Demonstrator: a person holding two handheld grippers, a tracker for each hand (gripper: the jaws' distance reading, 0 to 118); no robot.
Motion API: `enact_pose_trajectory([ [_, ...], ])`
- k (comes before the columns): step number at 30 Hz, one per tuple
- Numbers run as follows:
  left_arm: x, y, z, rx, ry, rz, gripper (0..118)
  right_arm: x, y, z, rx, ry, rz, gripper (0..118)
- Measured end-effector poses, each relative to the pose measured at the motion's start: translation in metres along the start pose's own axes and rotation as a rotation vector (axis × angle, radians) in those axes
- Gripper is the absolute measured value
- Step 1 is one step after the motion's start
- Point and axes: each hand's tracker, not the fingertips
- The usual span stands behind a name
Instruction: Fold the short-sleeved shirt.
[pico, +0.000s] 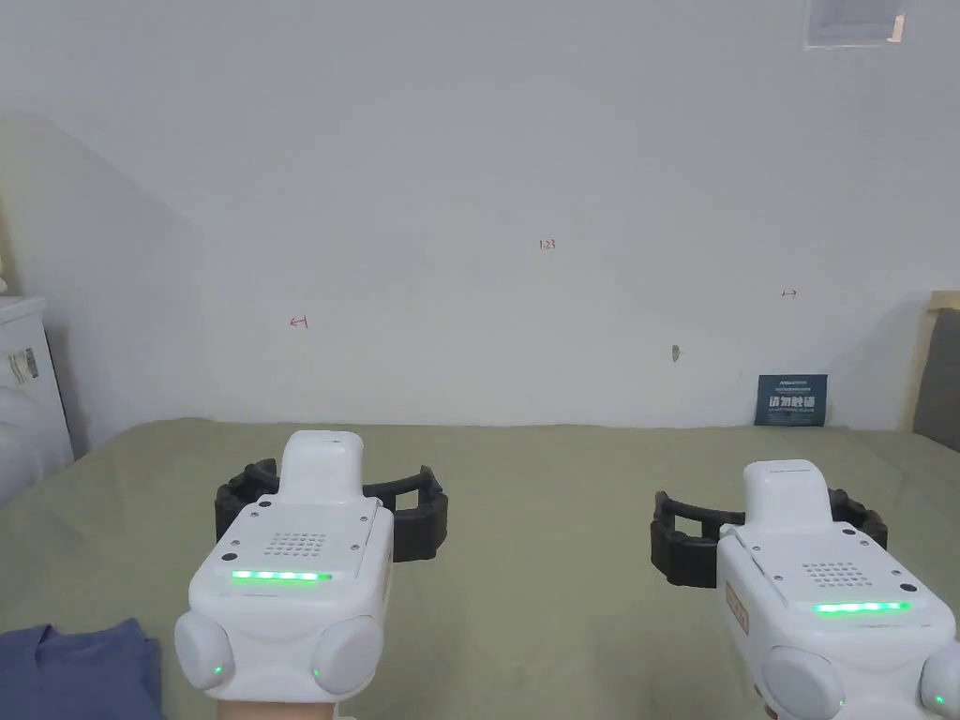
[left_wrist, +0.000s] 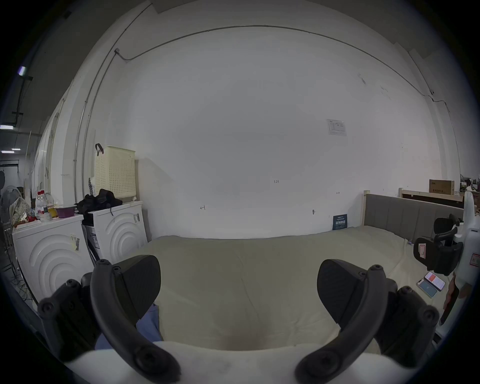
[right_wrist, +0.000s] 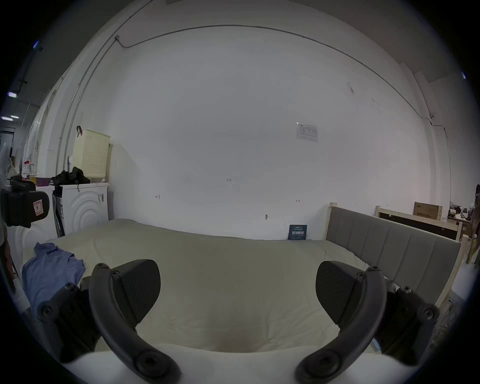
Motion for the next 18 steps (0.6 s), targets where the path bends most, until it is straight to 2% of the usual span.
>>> enact_pose_trajectory([
  [18,0.0012,0.0018,-0.0002,0.001,-0.004,-0.005,118,0.0025,-0.0004,-0.0029,0.001,-0.007,-0.002,117],
])
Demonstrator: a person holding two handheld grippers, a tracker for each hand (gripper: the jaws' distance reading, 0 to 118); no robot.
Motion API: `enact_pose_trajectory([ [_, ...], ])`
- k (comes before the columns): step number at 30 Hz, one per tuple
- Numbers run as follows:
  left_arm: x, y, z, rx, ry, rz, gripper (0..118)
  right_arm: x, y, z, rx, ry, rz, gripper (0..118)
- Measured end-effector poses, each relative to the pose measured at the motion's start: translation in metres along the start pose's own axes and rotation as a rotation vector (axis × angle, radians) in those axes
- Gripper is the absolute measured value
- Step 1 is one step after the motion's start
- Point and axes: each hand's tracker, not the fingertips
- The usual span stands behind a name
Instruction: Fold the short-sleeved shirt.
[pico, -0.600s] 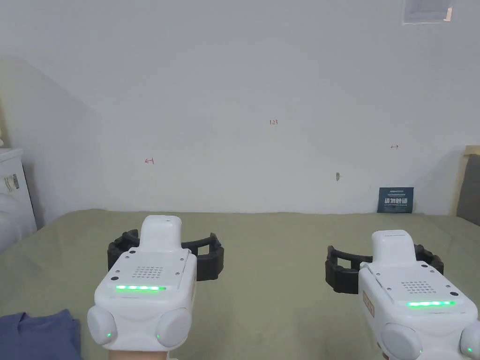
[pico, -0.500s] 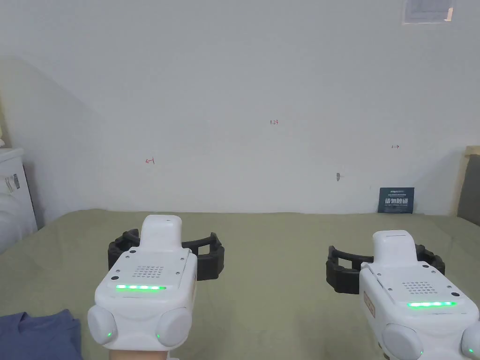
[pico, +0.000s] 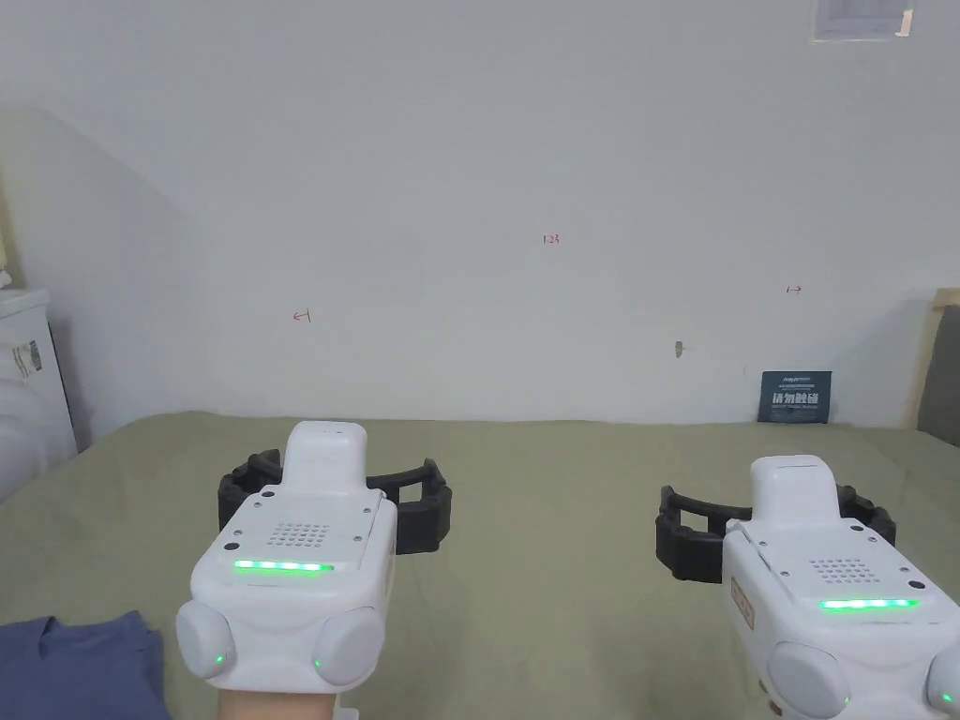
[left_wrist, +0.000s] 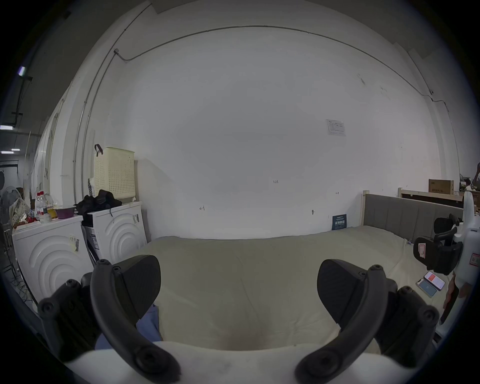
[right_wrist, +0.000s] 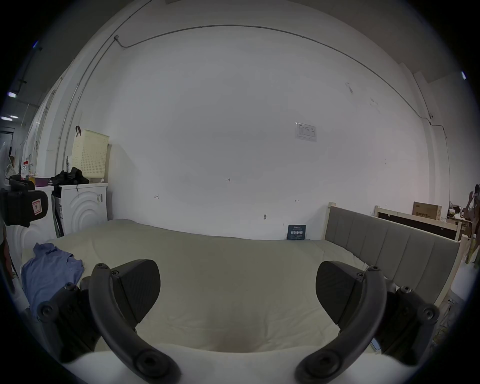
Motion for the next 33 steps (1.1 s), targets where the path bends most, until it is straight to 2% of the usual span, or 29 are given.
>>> enact_pose_trajectory([
  [33,-0.0045,0.0001,0.0002,-0.005,-0.003,0.015,118,-0.0012,0.0030,0.0023,-0.006,0.004,0.011,118],
])
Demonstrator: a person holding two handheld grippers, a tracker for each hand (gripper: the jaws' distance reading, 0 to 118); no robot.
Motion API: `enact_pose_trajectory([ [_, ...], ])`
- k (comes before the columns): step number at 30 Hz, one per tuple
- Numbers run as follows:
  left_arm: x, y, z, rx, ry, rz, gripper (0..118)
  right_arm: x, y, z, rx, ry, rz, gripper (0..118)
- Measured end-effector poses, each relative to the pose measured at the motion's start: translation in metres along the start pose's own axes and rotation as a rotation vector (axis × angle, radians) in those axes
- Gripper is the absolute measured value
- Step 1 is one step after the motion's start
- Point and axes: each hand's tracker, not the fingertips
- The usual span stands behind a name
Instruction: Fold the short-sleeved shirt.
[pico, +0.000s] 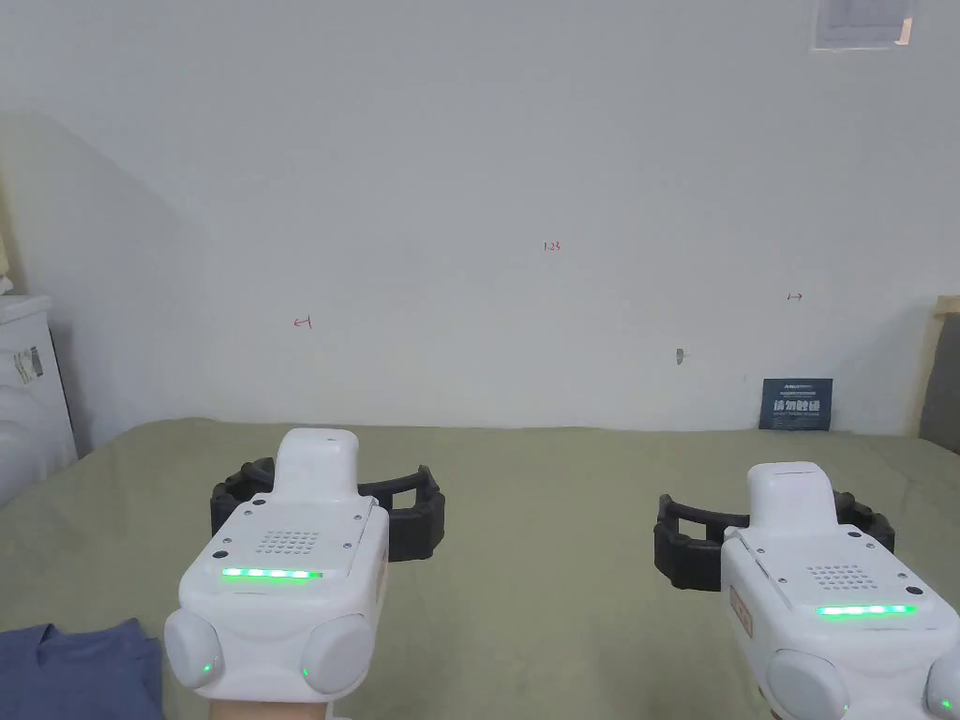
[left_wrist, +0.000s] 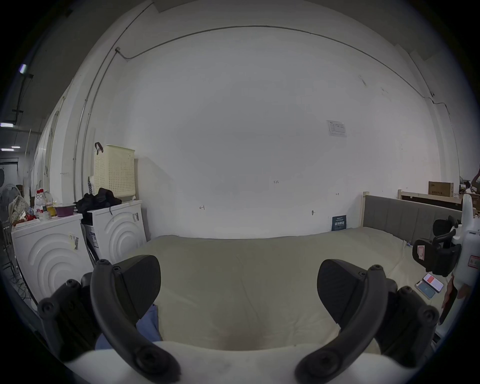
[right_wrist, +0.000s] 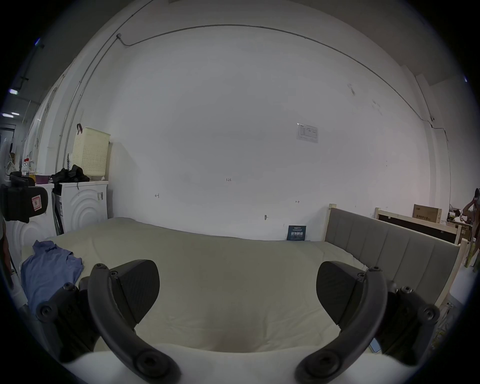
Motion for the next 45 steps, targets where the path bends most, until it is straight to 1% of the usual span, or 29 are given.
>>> enact_pose_trajectory([
  [16,0.0032,0.0018,0.0016,0.006,-0.004,-0.004,118,-0.0005,0.0005,0.0028,0.012,0.012,0.007,118],
  [45,0.0031,0.0017,0.0026,0.002,-0.006,-0.008,118,-0.0004,-0.0018,0.0018,0.022,-0.004,-0.008,118],
])
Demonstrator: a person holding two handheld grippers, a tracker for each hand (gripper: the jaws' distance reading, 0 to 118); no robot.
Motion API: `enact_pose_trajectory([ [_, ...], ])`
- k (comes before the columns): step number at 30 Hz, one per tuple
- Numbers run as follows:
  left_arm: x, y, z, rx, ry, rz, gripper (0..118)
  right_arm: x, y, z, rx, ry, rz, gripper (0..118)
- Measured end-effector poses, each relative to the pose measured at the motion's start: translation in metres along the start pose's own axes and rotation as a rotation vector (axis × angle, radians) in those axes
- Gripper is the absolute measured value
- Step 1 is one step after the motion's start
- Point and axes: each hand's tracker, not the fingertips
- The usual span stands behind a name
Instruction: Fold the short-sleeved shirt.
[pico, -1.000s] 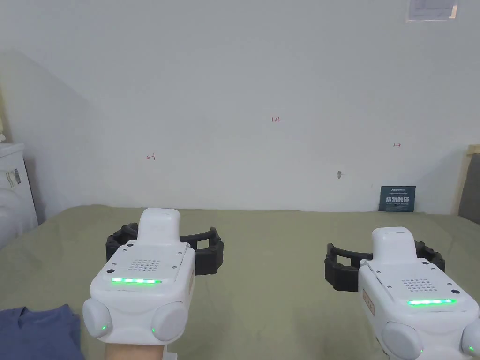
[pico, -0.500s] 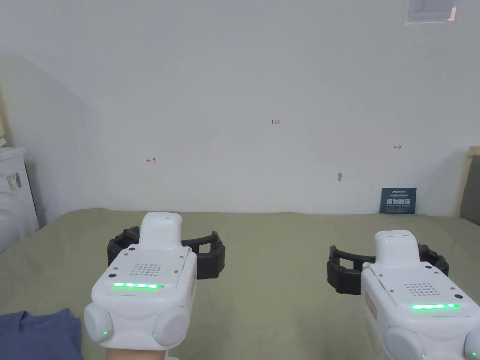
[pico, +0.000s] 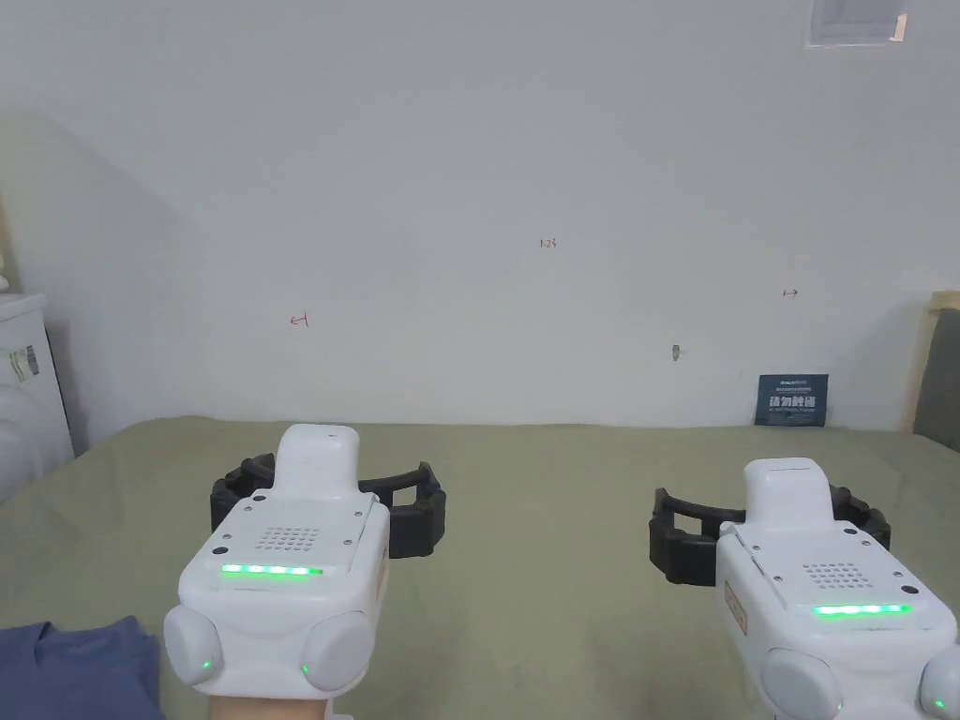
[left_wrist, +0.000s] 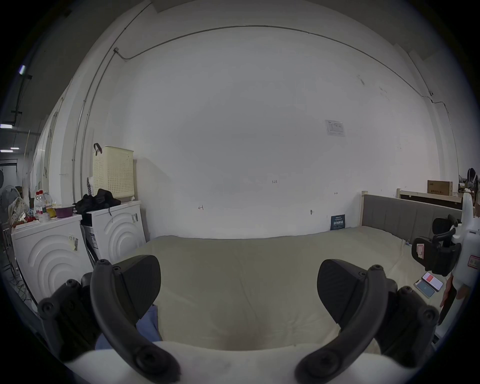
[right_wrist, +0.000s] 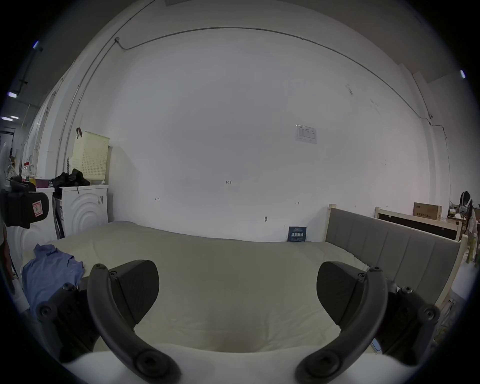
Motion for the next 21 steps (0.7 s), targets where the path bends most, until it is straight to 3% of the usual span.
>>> enact_pose_trajectory([
  [21,-0.0002,0.0000,0.0042,0.030,0.022,-0.020,118,-0.0010,0.0038,0.0027,-0.002,0.011,0.015,118],
])
